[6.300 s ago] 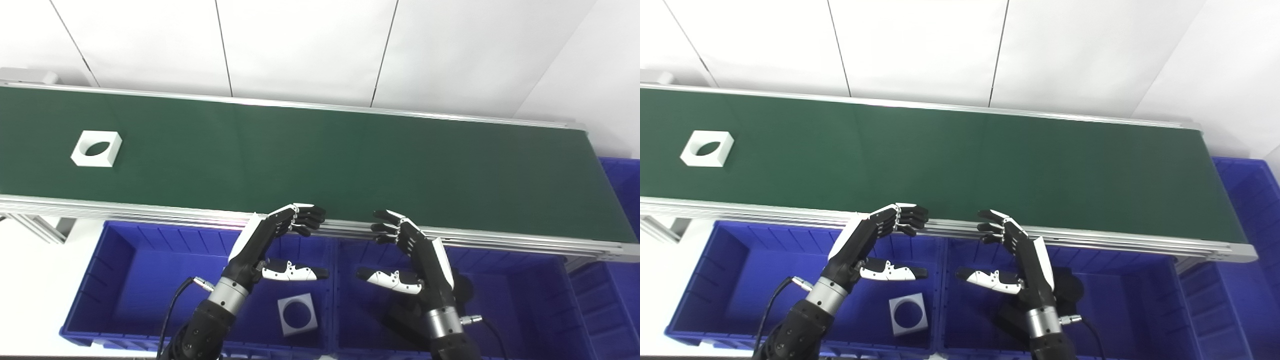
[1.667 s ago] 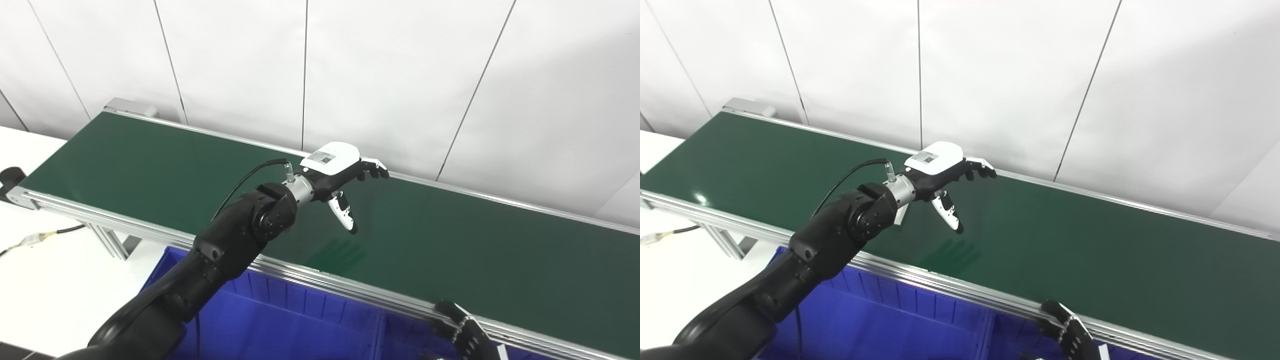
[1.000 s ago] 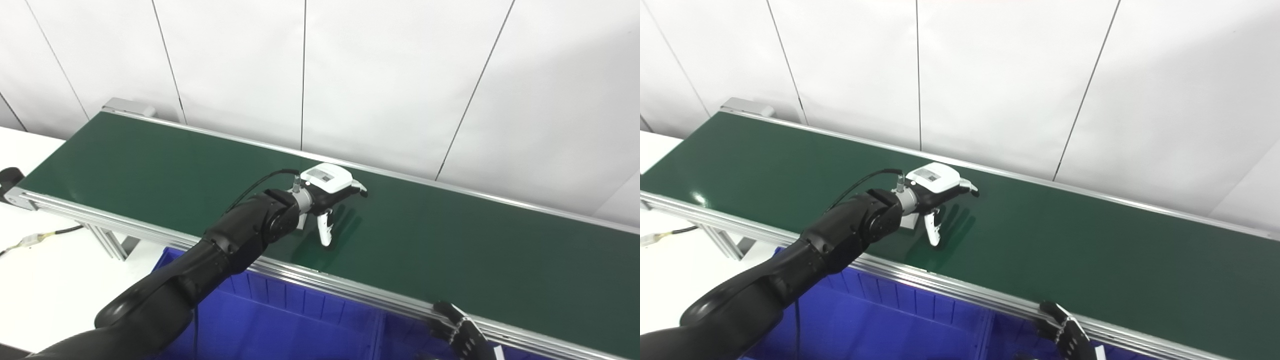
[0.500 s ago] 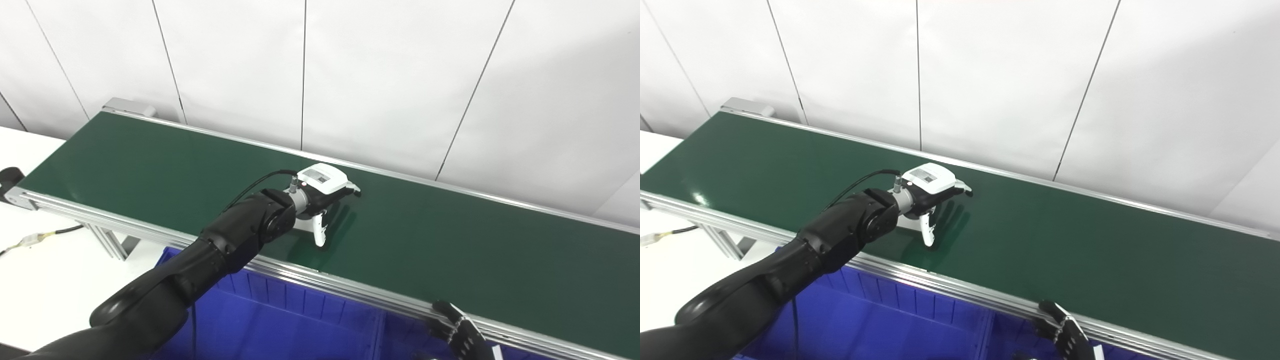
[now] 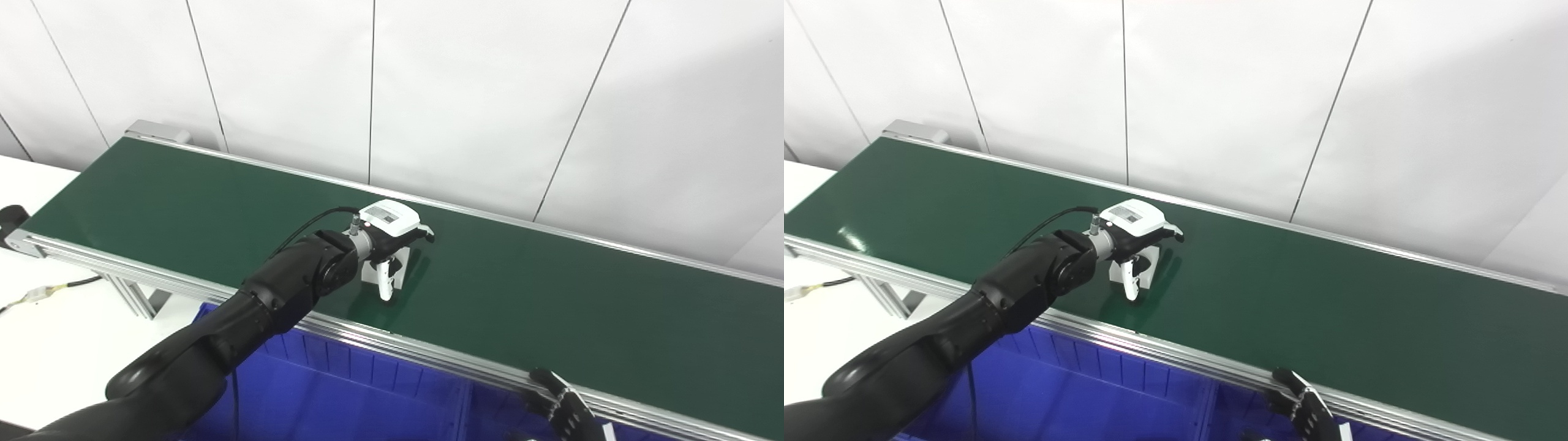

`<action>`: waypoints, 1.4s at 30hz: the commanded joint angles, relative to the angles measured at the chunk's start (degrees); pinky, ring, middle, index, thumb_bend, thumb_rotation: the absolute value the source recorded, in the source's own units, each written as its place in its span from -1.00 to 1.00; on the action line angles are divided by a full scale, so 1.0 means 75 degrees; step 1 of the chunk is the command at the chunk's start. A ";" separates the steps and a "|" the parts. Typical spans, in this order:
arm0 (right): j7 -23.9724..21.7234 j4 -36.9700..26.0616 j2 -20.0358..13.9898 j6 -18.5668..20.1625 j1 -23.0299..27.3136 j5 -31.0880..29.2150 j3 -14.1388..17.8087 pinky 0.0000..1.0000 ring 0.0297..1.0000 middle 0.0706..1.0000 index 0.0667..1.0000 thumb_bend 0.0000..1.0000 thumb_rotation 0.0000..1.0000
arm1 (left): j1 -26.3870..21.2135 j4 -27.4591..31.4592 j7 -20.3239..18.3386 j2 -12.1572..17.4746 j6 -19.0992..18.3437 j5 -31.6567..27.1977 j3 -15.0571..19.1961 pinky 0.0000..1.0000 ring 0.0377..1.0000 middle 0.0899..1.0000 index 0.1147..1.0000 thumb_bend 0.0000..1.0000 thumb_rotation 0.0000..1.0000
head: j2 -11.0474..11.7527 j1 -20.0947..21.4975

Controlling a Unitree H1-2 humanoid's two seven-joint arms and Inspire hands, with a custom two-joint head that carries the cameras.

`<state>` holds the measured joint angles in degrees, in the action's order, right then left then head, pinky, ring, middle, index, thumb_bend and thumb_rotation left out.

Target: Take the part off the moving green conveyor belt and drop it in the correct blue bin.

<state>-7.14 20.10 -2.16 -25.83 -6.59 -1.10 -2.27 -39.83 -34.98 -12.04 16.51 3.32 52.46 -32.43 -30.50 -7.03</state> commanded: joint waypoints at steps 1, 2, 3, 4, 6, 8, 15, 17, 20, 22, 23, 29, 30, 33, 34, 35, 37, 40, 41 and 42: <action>-0.0079 -0.0179 0.0070 -0.0146 0.0015 0.0033 -0.0064 0.35 0.51 0.64 0.50 0.57 -0.55 | -0.0345 0.0002 0.0301 0.0058 0.0007 -0.0003 0.0055 0.42 0.58 0.63 0.56 0.96 -0.89 | -0.0010 -0.0005; -0.0059 -0.0193 0.0066 -0.0146 0.0009 0.0053 -0.0074 0.34 0.51 0.64 0.50 0.57 -0.54 | -0.0340 -0.0026 0.0357 0.0048 0.0010 -0.0002 0.0059 0.28 0.48 0.55 0.52 0.92 -0.95 | -0.0024 0.0001; -0.0052 -0.0197 0.0063 -0.0146 0.0005 0.0060 -0.0080 0.34 0.50 0.64 0.50 0.57 -0.54 | -0.0331 -0.0049 0.0431 0.0037 0.0000 0.0006 0.0067 0.19 0.41 0.50 0.48 0.89 -0.98 | -0.0032 0.0003; -0.0041 -0.0196 0.0056 -0.0146 0.0003 0.0071 -0.0089 0.34 0.50 0.64 0.50 0.57 -0.54 | -0.0325 -0.0065 0.0500 0.0029 0.0026 -0.0023 0.0088 0.07 0.31 0.43 0.43 0.83 -0.99 | -0.0036 0.0000; -0.0026 -0.0198 0.0047 -0.0146 0.0000 0.0084 -0.0104 0.35 0.50 0.64 0.51 0.58 -0.53 | -0.0323 -0.0091 0.0613 0.0028 0.0092 -0.0067 0.0106 -0.10 0.13 0.28 0.33 0.71 -1.00 | -0.0034 0.0000; -0.0051 -0.0199 0.0053 -0.0146 0.0003 0.0058 -0.0104 0.34 0.50 0.64 0.51 0.57 -0.54 | -0.0344 -0.0048 0.0558 0.0050 0.0132 -0.0123 0.0105 -0.13 0.06 0.21 0.28 0.61 -1.00 | -0.0037 0.0008; 0.0016 -0.0217 0.0058 -0.0146 0.0012 0.0110 -0.0135 0.33 0.49 0.64 0.51 0.55 -0.56 | -0.0439 -0.0089 0.0682 0.0098 0.0415 -0.0095 0.0049 -0.20 -0.21 -0.08 -0.07 0.00 -1.00 | -0.0044 0.0026; 0.0059 -0.0217 0.0054 -0.0146 0.0017 0.0128 -0.0143 0.33 0.49 0.64 0.51 0.56 -0.53 | -0.0468 -0.0109 0.0688 0.0101 0.0432 -0.0054 0.0021 -0.20 -0.23 -0.11 -0.05 0.00 -1.00 | -0.0046 0.0030; 0.0046 -0.0209 0.0045 -0.0146 0.0024 0.0099 -0.0143 0.33 0.49 0.64 0.51 0.58 -0.51 | -0.0488 -0.0090 0.0712 0.0093 0.0409 -0.0018 0.0003 -0.25 -0.25 -0.14 -0.02 -0.01 -1.00 | -0.0051 0.0032; 0.0037 -0.0202 0.0040 -0.0146 0.0030 0.0089 -0.0141 0.34 0.50 0.64 0.52 0.57 -0.52 | -0.0486 -0.0067 0.0778 0.0085 0.0395 0.0019 0.0001 -0.27 -0.26 -0.14 -0.01 -0.01 -1.00 | -0.0051 0.0036; 0.0035 -0.0199 0.0041 -0.0146 0.0033 0.0086 -0.0140 0.34 0.49 0.64 0.51 0.56 -0.53 | -0.0485 -0.0058 0.0793 0.0081 0.0390 0.0024 0.0008 -0.27 -0.26 -0.14 -0.01 -0.01 -1.00 | -0.0051 0.0036; 0.0006 -0.0200 0.0044 -0.0146 0.0043 0.0060 -0.0138 0.35 0.50 0.64 0.52 0.56 -0.53 | -0.0503 0.0186 0.0534 0.0089 0.0302 -0.0084 0.0088 -0.32 -0.22 -0.08 -0.10 0.00 -1.00 | -0.0062 0.0009; -0.0005 -0.0198 0.0049 -0.0146 0.0045 0.0048 -0.0134 0.35 0.50 0.64 0.52 0.56 -0.54 | -0.0496 0.0328 0.0407 0.0098 0.0249 -0.0139 0.0128 -0.36 -0.22 -0.06 -0.12 0.00 -1.00 | -0.0069 0.0003; -0.0007 -0.0180 0.0064 -0.0146 0.0056 0.0032 -0.0124 0.34 0.50 0.64 0.51 0.56 -0.56 | -0.0482 0.0753 0.0036 0.0117 0.0100 -0.0296 0.0259 -0.38 -0.22 -0.05 -0.14 0.00 -1.00 | -0.0086 -0.0038; -0.0023 -0.0166 0.0068 -0.0146 0.0066 0.0013 -0.0114 0.34 0.50 0.64 0.51 0.56 -0.57 | -0.0470 0.0961 -0.0117 0.0120 0.0016 -0.0348 0.0312 -0.38 -0.22 -0.05 -0.14 0.00 -1.00 | -0.0099 -0.0081; -0.0035 -0.0156 0.0071 -0.0146 0.0072 -0.0001 -0.0106 0.35 0.50 0.64 0.51 0.56 -0.56 | -0.0457 0.1110 -0.0228 0.0121 -0.0047 -0.0381 0.0349 -0.40 -0.23 -0.05 -0.14 0.00 -1.00 | -0.0099 -0.0081; -0.0055 -0.0144 0.0061 -0.0146 0.0098 -0.0015 -0.0090 0.34 0.49 0.64 0.51 0.57 -0.54 | -0.0425 0.1583 -0.0594 0.0129 -0.0259 -0.0421 0.0400 -0.39 -0.23 -0.05 -0.14 0.00 -1.00 | -0.0109 -0.0149; -0.0124 -0.0111 0.0044 -0.0146 0.0145 -0.0072 -0.0038 0.34 0.49 0.64 0.51 0.57 -0.53 | -0.0292 0.2517 -0.1250 0.0085 -0.0708 -0.0627 0.0579 -0.42 -0.23 -0.06 -0.14 0.00 -1.00 | -0.0138 -0.0248; -0.0145 -0.0098 0.0045 -0.0146 0.0159 -0.0087 -0.0018 0.34 0.49 0.63 0.51 0.58 -0.52 | -0.0251 0.2755 -0.1430 0.0076 -0.0820 -0.0700 0.0629 -0.44 -0.23 -0.07 -0.14 0.00 -1.00 | -0.0138 -0.0248; -0.0163 -0.0079 0.0044 -0.0146 0.0177 -0.0102 0.0004 0.34 0.49 0.63 0.51 0.58 -0.52 | -0.0188 0.3089 -0.1662 0.0073 -0.0997 -0.0757 0.0674 -0.44 -0.22 -0.08 -0.14 0.00 -1.00 | -0.0174 -0.0265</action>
<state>-7.22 20.03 -2.16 -25.83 -6.60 -1.66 -2.29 -39.67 -15.37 -23.04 16.69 -2.19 47.63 -28.71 -31.73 -8.96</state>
